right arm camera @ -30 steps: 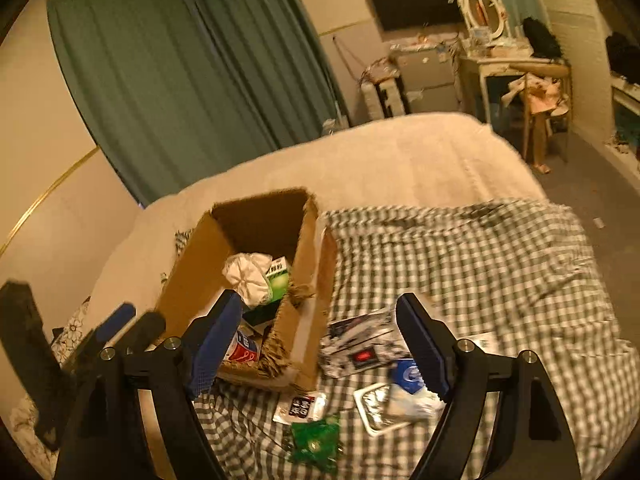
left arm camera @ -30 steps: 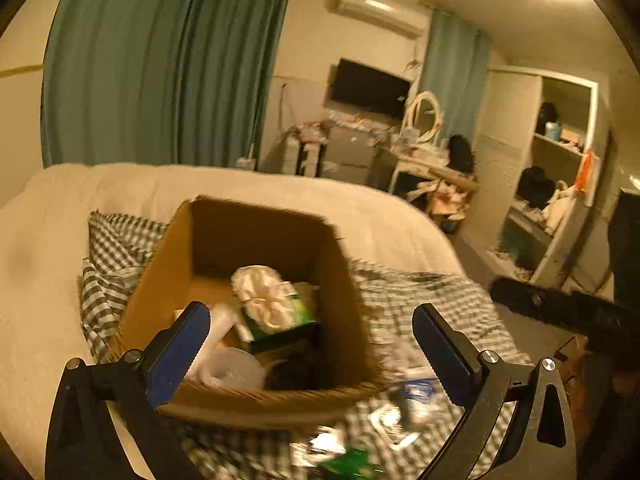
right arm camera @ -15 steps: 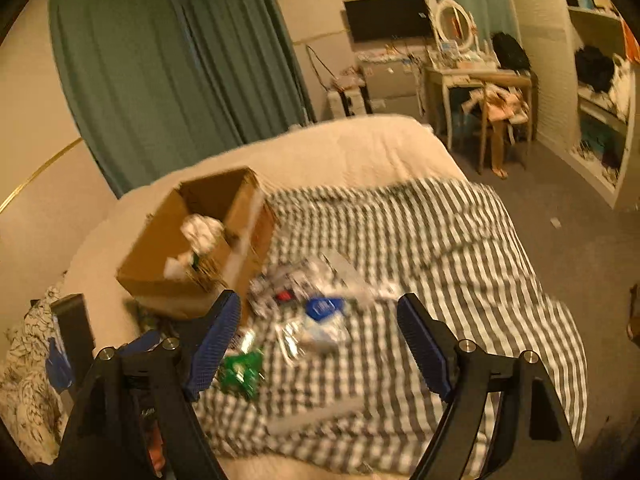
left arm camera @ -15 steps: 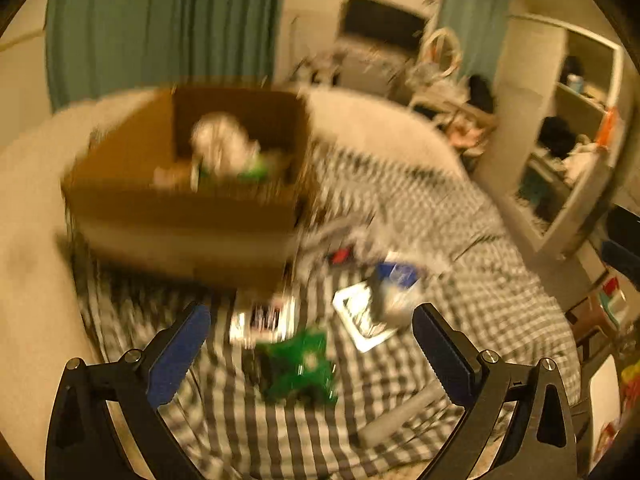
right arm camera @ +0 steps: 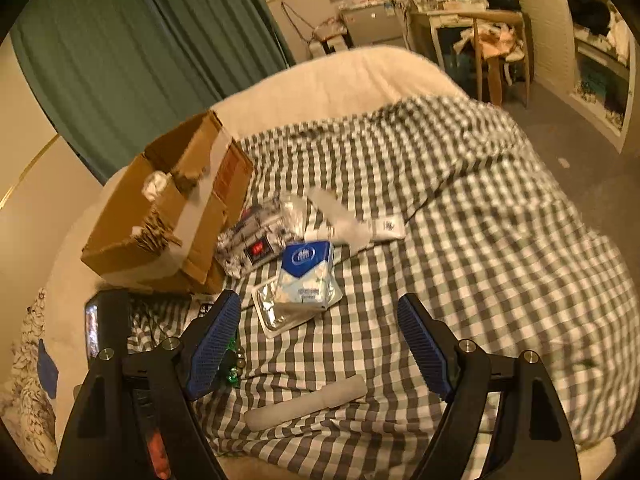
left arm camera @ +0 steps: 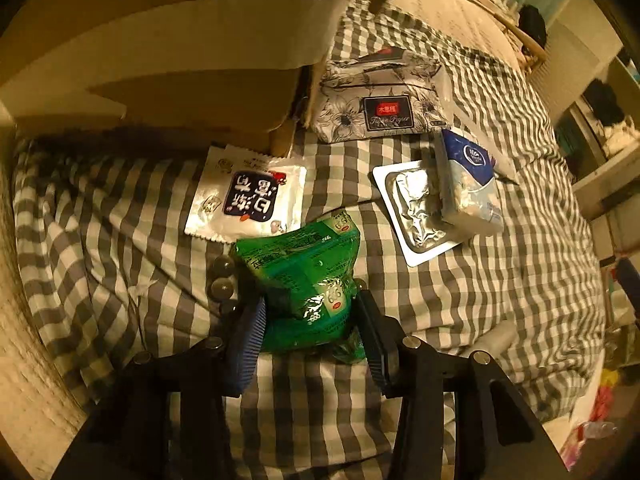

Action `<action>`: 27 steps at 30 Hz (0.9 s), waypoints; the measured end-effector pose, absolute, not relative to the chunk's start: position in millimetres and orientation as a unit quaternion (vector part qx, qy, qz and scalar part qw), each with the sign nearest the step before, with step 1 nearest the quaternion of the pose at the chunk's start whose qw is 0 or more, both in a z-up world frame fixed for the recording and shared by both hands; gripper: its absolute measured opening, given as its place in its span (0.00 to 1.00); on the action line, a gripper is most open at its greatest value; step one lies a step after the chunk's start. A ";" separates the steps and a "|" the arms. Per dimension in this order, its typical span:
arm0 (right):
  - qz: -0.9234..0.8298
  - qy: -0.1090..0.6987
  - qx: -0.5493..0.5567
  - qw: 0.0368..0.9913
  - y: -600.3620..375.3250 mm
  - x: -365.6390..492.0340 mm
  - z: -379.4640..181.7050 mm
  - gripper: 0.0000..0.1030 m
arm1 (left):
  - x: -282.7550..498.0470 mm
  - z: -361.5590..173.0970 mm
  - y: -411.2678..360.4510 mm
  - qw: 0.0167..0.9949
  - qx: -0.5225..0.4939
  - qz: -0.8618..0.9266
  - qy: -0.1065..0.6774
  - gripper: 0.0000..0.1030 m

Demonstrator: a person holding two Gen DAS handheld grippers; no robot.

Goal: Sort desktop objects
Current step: 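Grasp the green snack bag with the left tool while the right tool grasps the blue tissue pack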

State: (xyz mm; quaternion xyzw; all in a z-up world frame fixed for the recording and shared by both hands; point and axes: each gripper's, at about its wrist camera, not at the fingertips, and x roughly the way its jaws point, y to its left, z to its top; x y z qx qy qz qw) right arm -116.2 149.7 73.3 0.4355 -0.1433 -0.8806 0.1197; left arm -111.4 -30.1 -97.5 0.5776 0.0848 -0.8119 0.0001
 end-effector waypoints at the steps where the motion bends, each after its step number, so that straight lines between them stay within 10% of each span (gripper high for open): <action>1: -0.879 -0.140 0.441 0.118 148.1 -118.8 68.1 0.78 | -111.7 -96.8 -28.6 -0.003 0.575 -0.814 0.083 0.45; 16: -0.864 -0.066 0.487 0.110 78.8 -178.1 7.5 0.78 | -100.2 -67.2 -61.8 0.004 0.450 -0.874 0.181 0.34; 27: -0.857 -0.047 0.504 0.091 69.1 -188.7 -10.4 0.50 | -113.9 -75.9 -43.2 -0.008 0.445 -0.882 0.153 0.34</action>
